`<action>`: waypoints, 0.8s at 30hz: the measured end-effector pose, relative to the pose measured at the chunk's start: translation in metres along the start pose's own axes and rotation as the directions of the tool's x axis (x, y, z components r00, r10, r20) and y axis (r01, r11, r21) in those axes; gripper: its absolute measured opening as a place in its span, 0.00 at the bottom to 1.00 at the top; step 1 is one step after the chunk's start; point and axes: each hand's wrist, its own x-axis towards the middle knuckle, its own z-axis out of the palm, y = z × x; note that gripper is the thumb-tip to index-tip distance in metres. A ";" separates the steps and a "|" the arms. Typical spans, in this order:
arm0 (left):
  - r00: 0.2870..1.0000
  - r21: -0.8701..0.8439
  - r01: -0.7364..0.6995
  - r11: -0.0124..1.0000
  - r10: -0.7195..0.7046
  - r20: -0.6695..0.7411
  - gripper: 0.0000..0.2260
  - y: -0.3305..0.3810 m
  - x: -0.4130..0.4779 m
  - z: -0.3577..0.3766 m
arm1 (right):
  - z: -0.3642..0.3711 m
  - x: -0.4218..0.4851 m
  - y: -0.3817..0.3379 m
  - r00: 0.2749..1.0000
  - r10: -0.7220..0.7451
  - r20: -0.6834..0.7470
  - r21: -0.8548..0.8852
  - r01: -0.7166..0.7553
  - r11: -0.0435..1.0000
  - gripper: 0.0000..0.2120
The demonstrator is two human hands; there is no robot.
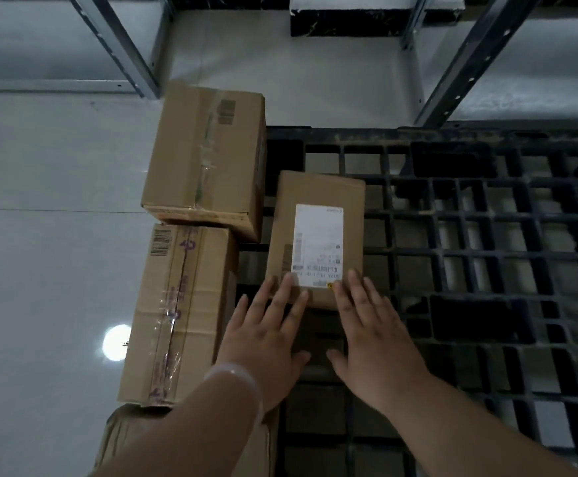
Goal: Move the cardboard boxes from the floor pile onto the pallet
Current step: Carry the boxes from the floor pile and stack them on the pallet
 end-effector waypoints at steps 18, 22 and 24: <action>0.999 -0.108 0.024 0.994 -0.027 -0.024 0.37 -0.015 0.034 -0.021 | -0.027 0.044 -0.007 0.996 -0.078 0.043 -0.062 0.080 0.995 0.47; 0.998 -0.088 0.038 0.995 -0.042 -0.042 0.37 -0.022 0.056 -0.032 | -0.038 0.068 -0.003 0.995 -0.079 0.068 -0.101 0.085 0.991 0.49; 0.998 -0.079 0.039 0.996 -0.043 -0.052 0.37 -0.025 0.063 -0.038 | -0.043 0.075 -0.001 0.994 -0.086 0.074 -0.101 0.093 0.991 0.50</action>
